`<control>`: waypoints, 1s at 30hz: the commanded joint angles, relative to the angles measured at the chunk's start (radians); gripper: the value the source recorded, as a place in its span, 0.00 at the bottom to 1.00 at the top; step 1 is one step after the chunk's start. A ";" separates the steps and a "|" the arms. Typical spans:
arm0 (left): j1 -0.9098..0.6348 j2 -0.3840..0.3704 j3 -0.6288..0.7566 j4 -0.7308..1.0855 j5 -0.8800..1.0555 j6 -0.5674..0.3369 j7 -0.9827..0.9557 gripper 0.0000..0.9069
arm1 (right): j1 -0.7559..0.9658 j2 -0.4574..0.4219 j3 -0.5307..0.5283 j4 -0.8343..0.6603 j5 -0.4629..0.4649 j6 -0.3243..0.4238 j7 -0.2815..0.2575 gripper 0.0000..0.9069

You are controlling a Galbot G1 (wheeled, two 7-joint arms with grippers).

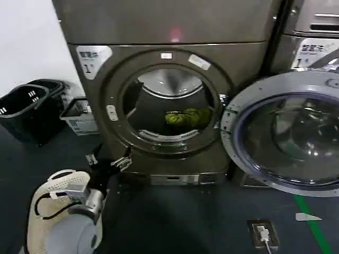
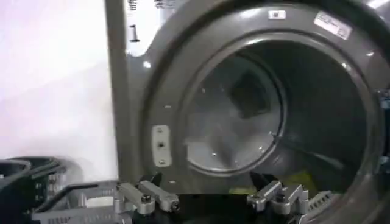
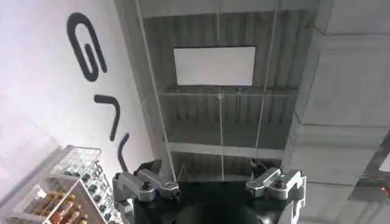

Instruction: Grasp the clothes from the dryer.

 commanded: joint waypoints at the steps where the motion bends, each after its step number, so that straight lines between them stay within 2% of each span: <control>1: 0.001 0.000 0.001 0.001 0.001 0.000 0.000 1.00 | 0.002 0.000 -0.001 0.000 0.001 0.000 -0.001 1.00; 30: 0.002 0.000 0.001 -0.001 0.002 -0.001 0.000 1.00 | 0.004 0.012 -0.011 0.011 0.005 0.006 -0.002 1.00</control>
